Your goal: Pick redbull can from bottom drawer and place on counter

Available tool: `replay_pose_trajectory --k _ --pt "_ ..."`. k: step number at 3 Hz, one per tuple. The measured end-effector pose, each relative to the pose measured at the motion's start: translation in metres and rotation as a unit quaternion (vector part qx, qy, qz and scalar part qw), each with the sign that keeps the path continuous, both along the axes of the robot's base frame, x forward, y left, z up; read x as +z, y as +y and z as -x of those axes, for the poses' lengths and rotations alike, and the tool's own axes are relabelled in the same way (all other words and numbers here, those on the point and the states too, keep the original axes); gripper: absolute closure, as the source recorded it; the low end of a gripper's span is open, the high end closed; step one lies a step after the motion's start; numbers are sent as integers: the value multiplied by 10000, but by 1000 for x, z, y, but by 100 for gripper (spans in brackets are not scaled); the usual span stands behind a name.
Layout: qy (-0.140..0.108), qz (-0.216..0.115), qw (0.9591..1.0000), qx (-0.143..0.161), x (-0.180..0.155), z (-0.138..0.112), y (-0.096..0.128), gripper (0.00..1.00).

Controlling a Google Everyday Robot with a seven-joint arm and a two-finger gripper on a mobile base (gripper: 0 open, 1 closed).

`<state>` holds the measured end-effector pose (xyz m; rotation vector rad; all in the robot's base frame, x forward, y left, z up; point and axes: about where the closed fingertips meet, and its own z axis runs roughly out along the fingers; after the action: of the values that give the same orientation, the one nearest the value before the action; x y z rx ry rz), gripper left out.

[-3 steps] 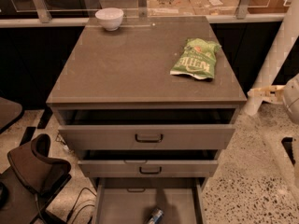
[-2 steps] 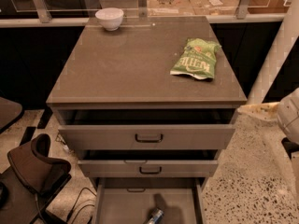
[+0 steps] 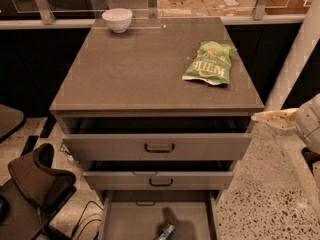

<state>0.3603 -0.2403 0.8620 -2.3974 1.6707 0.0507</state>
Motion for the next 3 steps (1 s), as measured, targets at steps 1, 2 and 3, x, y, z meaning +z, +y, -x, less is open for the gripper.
replay_pose_trajectory --k 1,2,3 --pt "-177 37 9998 64 -2 -4 3 0" --pt "-373 79 9987 346 -36 -5 3 0" --pt "-678 131 9940 850 -86 4 6 0"
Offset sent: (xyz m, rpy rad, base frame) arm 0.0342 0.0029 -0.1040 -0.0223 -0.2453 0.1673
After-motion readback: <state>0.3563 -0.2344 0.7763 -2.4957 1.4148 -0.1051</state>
